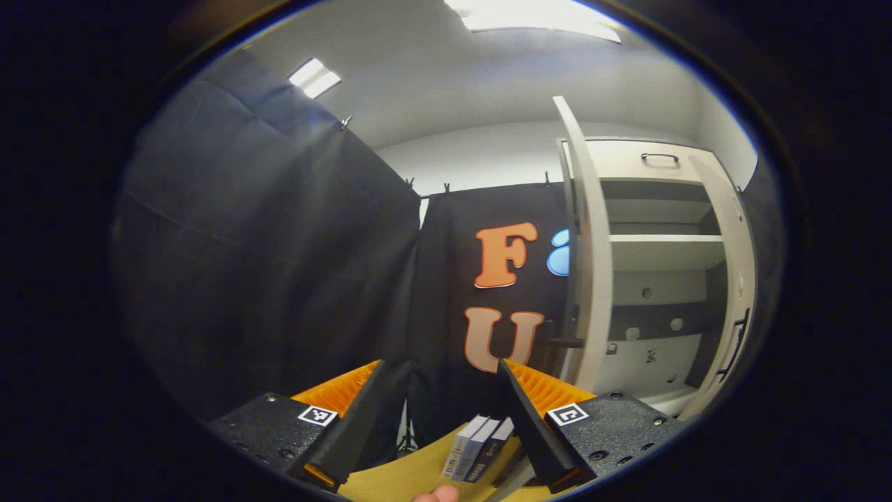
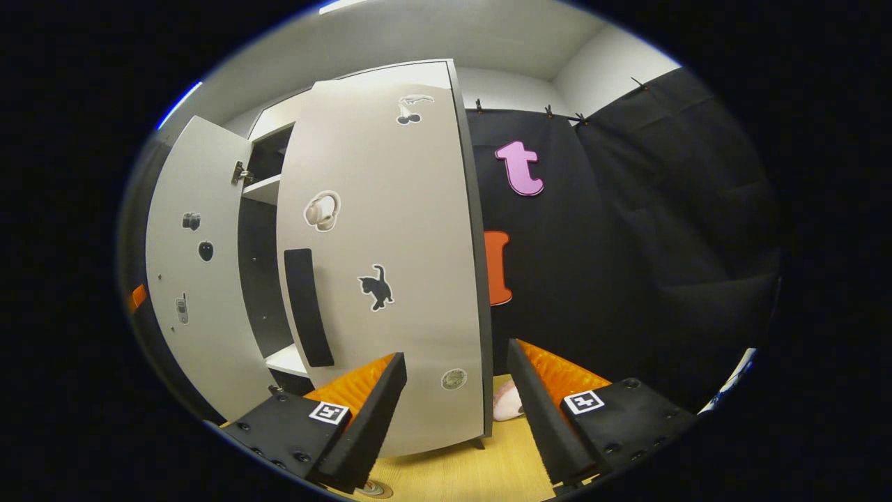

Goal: Grasp the bottle in the cabinet with the left hand and place it on the coaster, then close the right door with the right hand and the left door with the left hand.

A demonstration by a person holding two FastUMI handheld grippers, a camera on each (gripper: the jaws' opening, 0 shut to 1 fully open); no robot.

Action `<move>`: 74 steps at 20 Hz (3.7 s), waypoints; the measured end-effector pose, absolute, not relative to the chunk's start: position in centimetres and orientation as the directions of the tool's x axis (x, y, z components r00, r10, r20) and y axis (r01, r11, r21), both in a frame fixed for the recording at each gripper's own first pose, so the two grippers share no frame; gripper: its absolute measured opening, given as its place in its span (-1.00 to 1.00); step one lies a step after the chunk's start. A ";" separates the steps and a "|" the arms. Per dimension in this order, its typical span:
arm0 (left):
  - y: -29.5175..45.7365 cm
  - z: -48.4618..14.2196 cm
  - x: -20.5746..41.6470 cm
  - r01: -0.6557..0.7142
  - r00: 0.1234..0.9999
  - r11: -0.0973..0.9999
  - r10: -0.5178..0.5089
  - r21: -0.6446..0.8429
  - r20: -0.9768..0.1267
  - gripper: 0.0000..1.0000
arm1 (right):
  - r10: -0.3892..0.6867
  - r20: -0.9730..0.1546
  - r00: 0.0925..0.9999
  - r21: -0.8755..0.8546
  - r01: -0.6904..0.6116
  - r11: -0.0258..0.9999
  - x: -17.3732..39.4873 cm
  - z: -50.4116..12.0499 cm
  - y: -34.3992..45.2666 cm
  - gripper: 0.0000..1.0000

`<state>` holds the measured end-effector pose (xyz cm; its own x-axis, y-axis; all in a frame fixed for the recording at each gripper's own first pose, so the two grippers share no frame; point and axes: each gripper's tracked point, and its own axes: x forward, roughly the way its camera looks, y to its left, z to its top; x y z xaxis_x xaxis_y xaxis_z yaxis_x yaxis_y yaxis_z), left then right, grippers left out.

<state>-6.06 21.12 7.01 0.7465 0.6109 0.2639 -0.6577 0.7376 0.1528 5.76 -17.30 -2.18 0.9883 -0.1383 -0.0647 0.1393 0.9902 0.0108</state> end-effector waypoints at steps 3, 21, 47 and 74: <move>21.7 5.9 -4.8 -0.647 0.757 0.747 0.606 0.155 0.242 0.88 | -0.169 -0.053 0.984 0.001 0.169 0.986 5.1 -1.7 -18.3 0.93; 18.0 2.8 -1.4 -0.477 0.877 0.870 0.461 0.125 0.136 0.85 | -0.205 -0.057 0.977 0.005 0.205 0.979 2.6 -2.7 -19.2 0.93; 3.3 -1.8 7.0 -0.023 0.999 0.997 0.021 0.069 0.027 0.89 | -0.305 -0.084 0.949 -0.046 0.302 0.952 -3.4 -2.3 -22.1 0.92; -0.2 -5.8 15.1 0.039 0.999 0.999 -0.039 0.021 -0.024 0.89 | -0.277 -0.099 0.956 -0.033 0.275 0.961 -5.7 -2.4 -21.7 0.93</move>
<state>15.09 -0.18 -5.76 0.9990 -0.0385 -0.0242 0.0390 0.9990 0.0214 -5.71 -21.66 -2.37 0.9557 -0.2771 -0.0994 0.2752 0.9608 -0.0326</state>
